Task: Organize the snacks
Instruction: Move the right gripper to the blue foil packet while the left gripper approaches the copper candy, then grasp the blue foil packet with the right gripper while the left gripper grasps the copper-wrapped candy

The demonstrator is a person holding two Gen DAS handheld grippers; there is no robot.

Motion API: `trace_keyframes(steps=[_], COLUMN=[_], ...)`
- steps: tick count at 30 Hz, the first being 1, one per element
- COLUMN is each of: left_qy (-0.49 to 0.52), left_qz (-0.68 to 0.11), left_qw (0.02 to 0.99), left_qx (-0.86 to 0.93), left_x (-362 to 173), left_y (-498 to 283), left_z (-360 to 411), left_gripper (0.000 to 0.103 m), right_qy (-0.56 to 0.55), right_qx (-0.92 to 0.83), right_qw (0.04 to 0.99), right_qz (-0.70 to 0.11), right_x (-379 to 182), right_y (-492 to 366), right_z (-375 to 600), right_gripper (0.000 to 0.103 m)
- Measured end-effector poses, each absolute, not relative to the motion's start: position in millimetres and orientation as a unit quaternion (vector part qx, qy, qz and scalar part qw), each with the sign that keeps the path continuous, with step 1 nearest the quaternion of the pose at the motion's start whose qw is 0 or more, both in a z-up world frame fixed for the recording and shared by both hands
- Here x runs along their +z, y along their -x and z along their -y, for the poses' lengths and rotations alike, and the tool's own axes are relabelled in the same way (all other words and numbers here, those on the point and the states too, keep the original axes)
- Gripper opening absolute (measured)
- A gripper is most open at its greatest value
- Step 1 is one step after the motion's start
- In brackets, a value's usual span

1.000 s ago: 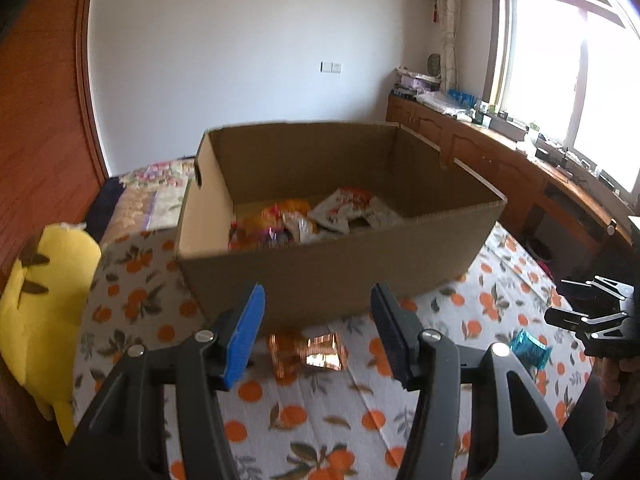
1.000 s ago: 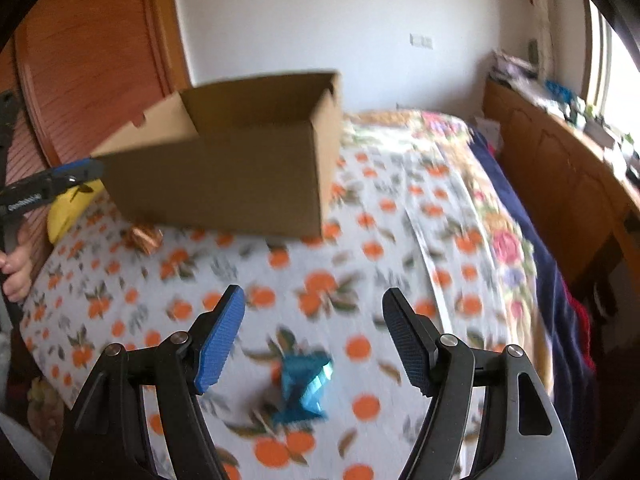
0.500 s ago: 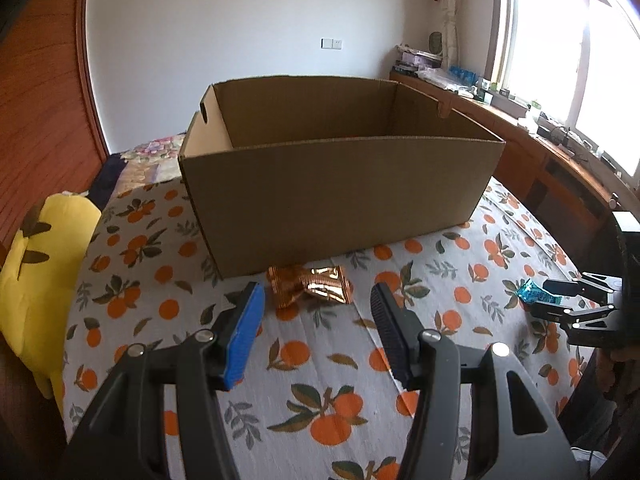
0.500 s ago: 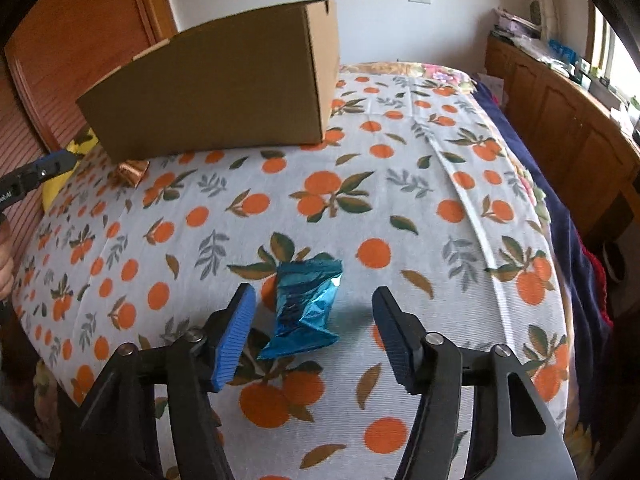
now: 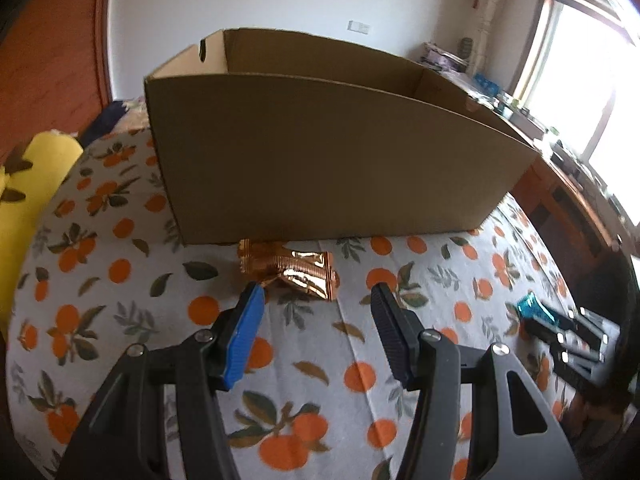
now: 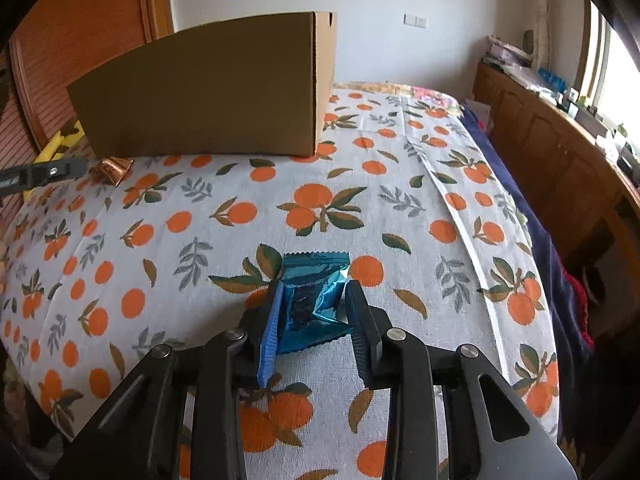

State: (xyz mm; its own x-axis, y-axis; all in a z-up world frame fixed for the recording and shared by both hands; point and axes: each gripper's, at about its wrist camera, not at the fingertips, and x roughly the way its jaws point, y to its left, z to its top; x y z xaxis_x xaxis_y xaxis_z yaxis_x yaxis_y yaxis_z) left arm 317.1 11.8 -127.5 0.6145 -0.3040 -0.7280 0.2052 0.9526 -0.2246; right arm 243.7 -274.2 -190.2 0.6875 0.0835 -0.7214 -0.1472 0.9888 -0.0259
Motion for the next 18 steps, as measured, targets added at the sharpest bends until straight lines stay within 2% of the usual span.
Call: trace_keyframes(steps=[8, 18], left_qy=[0.103, 0.077], left_qz=[-0.429, -0.438], left_qw=[0.895, 0.896], left_qx=[-0.067, -0.018], left_x=[-141.5, -150.2], left_y=[-343.9, -358.8], left_z=[-12.7, -2.1], left_gripper=[0.056, 0.056], right_qy=[0.038, 0.038], right_qx=[0.072, 0.079], right_qw=[0.925, 0.925], right_qz=[-0.372, -0.37], right_x=[-192.3, -192.3], right_y=[-239.4, -240.2], right_z=[276.0, 276.9], right_gripper=[0.031, 0.031])
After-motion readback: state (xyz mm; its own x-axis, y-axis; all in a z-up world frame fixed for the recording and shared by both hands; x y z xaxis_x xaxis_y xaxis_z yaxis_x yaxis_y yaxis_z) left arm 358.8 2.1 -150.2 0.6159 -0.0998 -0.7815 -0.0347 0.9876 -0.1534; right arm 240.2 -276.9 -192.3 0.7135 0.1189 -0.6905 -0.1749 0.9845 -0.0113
